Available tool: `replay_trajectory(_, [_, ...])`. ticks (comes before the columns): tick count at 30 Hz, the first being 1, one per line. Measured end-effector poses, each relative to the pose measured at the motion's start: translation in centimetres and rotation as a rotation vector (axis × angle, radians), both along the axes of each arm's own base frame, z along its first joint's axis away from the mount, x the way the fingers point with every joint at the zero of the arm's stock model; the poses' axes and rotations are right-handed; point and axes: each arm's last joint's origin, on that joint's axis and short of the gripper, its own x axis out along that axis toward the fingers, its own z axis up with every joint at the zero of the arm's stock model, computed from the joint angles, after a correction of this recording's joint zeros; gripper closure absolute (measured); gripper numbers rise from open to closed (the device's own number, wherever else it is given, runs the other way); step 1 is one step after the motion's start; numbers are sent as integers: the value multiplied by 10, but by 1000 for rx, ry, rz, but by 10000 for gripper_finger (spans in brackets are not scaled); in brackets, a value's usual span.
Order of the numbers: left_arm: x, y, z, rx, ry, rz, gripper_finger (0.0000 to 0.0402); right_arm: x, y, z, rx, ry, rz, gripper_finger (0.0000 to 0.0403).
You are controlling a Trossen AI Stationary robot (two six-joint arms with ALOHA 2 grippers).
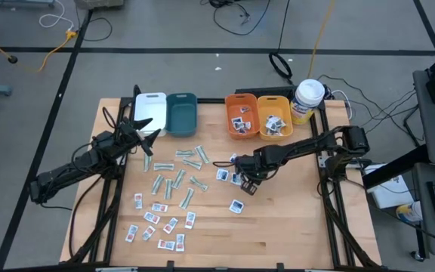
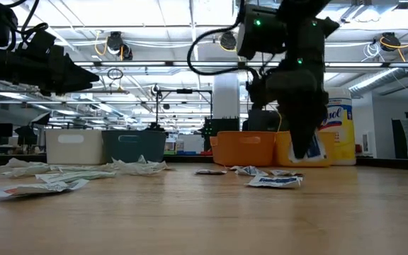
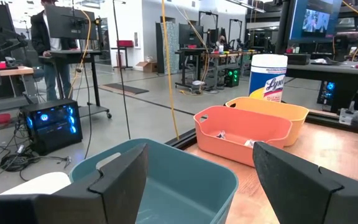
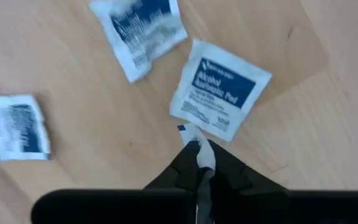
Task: Pick & Place First Aid Supplies
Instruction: Put the alcohol pad into the orange bin
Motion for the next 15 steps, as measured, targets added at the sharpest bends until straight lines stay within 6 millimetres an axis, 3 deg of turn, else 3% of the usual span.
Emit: replay_trajectory(15, [0,0,0,0,0,0,105,-1,-6,78,-28,-16,176,394])
